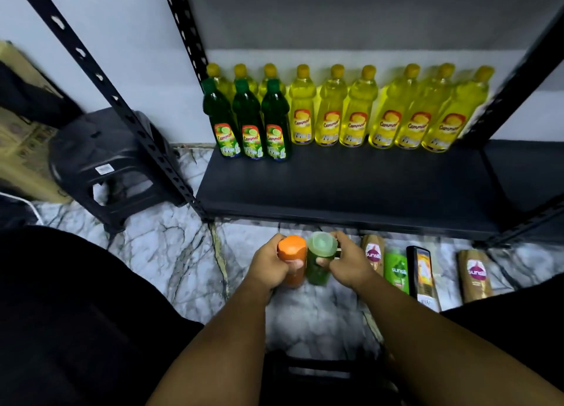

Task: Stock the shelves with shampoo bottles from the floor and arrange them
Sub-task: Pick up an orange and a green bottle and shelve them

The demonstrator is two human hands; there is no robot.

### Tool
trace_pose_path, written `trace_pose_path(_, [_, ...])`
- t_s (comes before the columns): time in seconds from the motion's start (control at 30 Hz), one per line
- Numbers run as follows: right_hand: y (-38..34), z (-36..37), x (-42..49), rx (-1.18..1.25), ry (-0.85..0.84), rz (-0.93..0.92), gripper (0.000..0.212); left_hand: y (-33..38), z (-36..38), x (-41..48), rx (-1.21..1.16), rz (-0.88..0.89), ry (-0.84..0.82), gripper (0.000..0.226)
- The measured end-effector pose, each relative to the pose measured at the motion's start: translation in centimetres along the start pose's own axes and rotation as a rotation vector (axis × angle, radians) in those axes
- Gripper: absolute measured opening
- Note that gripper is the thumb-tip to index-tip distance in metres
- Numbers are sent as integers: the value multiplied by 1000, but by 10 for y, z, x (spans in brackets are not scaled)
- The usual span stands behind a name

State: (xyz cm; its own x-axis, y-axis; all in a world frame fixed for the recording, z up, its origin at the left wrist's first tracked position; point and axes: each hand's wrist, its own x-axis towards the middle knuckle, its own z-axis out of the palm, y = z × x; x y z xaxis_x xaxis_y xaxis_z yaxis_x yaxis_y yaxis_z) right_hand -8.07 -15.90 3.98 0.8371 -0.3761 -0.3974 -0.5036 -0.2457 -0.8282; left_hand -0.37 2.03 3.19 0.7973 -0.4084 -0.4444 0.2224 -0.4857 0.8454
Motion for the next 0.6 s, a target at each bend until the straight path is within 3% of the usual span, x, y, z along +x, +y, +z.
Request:
trace_pose_path(0.13, [-31, -12, -5, 438, 113, 70, 31, 43, -11, 2, -131, 38, 31, 35])
trace_pose_path(0.27, [-85, -30, -7, 745, 185, -32, 19, 103, -23, 5, -224, 164, 134, 43])
trace_pose_path(0.43, [-171, -73, -23, 822, 208, -296, 23, 199, -43, -18, -331, 416, 170, 29])
trace_pose_path(0.6, [-252, -117, -61, 720, 361, -579, 25, 294, -61, -60, -399, 678, 224, 41])
